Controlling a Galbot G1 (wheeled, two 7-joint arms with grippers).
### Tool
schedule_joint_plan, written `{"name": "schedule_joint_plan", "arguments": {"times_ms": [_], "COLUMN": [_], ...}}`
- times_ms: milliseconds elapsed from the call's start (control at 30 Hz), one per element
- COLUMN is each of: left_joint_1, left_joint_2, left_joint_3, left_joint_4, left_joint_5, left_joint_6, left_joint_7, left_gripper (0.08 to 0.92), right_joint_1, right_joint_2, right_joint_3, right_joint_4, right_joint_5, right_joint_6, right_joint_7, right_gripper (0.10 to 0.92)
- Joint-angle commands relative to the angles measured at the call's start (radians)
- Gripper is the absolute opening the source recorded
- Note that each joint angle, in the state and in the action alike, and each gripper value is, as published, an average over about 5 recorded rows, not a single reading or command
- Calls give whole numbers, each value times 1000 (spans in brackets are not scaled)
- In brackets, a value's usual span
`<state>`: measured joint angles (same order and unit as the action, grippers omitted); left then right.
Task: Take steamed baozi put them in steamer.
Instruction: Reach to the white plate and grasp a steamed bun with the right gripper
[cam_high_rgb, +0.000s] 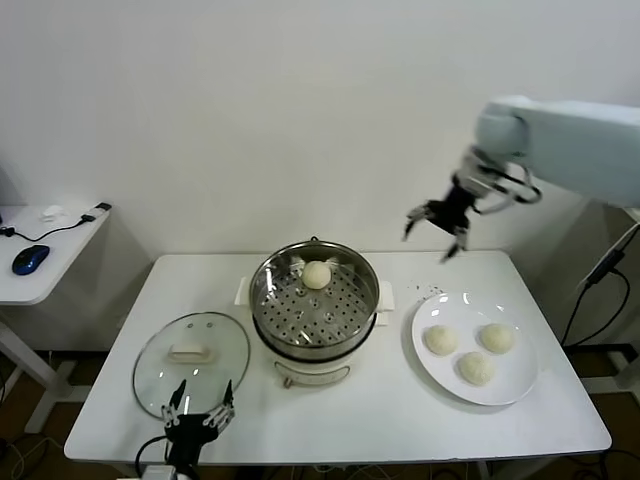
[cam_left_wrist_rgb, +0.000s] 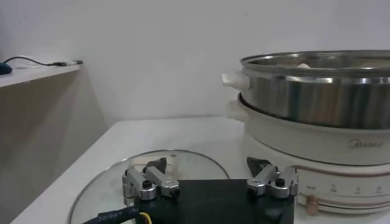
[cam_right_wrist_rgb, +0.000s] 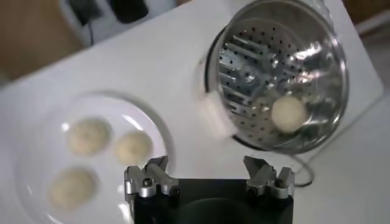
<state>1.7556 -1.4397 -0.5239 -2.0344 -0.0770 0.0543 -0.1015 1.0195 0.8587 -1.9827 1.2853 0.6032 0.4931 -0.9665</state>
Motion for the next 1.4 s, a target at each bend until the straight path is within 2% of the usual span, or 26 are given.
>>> {"name": "schedule_joint_plan", "arguments": {"times_ms": [33, 167, 300, 533, 733, 1267, 1400], "left_joint_1": [-6, -8, -8, -5, -1, -1, -3], "left_joint_2": [5, 7, 7, 7, 10, 11, 11], "left_joint_3": [-4, -7, -8, -15, -24, -21, -21], "left_joint_4": [2, 4, 6, 12, 17, 24, 28], "left_joint_5": [-5, -10, -11, -12, -12, -11, -12], "left_joint_6": [1, 1, 0, -2, -6, -12, -13], "left_joint_7": [0, 0, 0, 0, 0, -1, -2], "left_gripper": [823, 823, 823, 823, 823, 823, 823], "right_joint_1": [60, -76, -224, -509, -635, -663, -662], "right_joint_2": [-191, -195, -167, -75, -6, 45, 47], "right_joint_3": [-193, -97, 40, 288, 403, 419, 419], "right_joint_4": [272, 261, 175, -62, -162, -236, -235], "right_joint_5": [129, 134, 89, 15, -17, -99, -100], "right_joint_6": [-812, -881, -912, -881, -857, -823, -817], "right_joint_7": [104, 140, 158, 145, 127, 86, 82], "right_gripper": [823, 823, 823, 822, 823, 821, 772]}}
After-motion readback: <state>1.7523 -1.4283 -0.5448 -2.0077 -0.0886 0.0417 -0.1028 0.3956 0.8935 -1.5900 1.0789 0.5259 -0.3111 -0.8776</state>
